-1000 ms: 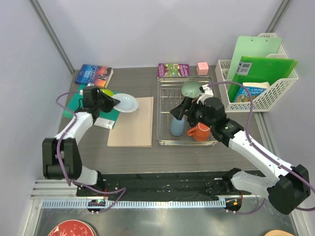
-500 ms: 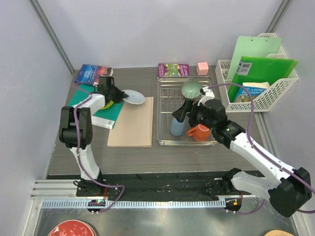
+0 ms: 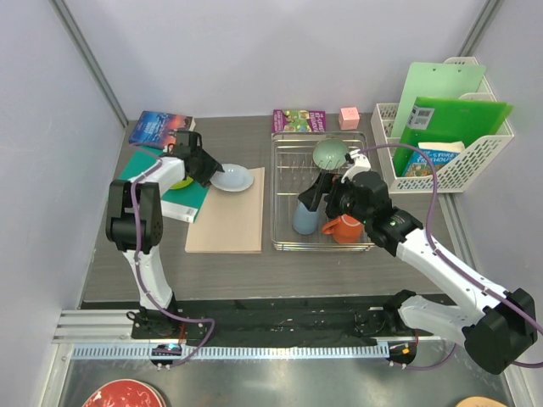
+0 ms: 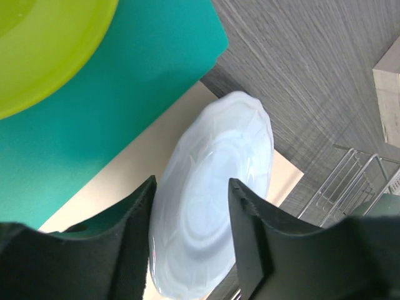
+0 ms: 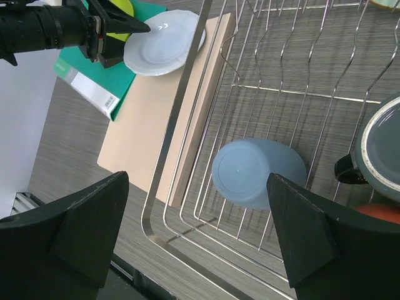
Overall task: Unload the mixed dishes from the dish rack
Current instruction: Place the plate at the center of the board, then pick up the cup from the dish rack.
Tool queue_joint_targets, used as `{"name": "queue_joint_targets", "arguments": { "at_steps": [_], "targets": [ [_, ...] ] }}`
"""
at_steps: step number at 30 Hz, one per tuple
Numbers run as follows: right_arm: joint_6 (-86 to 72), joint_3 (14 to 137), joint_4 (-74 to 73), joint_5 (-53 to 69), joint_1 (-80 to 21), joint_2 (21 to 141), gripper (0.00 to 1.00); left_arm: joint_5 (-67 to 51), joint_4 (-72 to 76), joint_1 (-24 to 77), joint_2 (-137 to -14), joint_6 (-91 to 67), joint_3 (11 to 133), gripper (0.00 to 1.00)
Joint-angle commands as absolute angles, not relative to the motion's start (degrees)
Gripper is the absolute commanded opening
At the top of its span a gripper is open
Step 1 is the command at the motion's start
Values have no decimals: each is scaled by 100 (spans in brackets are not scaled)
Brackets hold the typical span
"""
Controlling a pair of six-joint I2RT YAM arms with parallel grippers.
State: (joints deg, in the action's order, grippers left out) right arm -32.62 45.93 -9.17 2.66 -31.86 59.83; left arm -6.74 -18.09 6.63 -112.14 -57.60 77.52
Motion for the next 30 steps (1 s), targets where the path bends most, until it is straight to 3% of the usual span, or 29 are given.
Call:
{"name": "queue_joint_targets", "arguments": {
  "at_steps": [1,6,12,21,30],
  "targets": [
    [-3129,4606,-870,88,-3199,5915,97,-422,-2407,668,-10776,-5608,8086,54],
    [-3129,4658,-923,27,-3182,5906,97,-186,-3180,668,-10345,-5476,8270,62],
    [-2980,4790,-1256,-430,-3199,5897,97,237,-4482,668,-9924,-5089,8333,62],
    [-2725,4922,-1582,-492,-3217,6055,99,299,-3991,887,-8149,-5063,7067,60],
    [-2277,5361,-1916,-879,-3595,6503,99,879,-3472,1995,-7032,-5106,6083,60]
  ]
}}
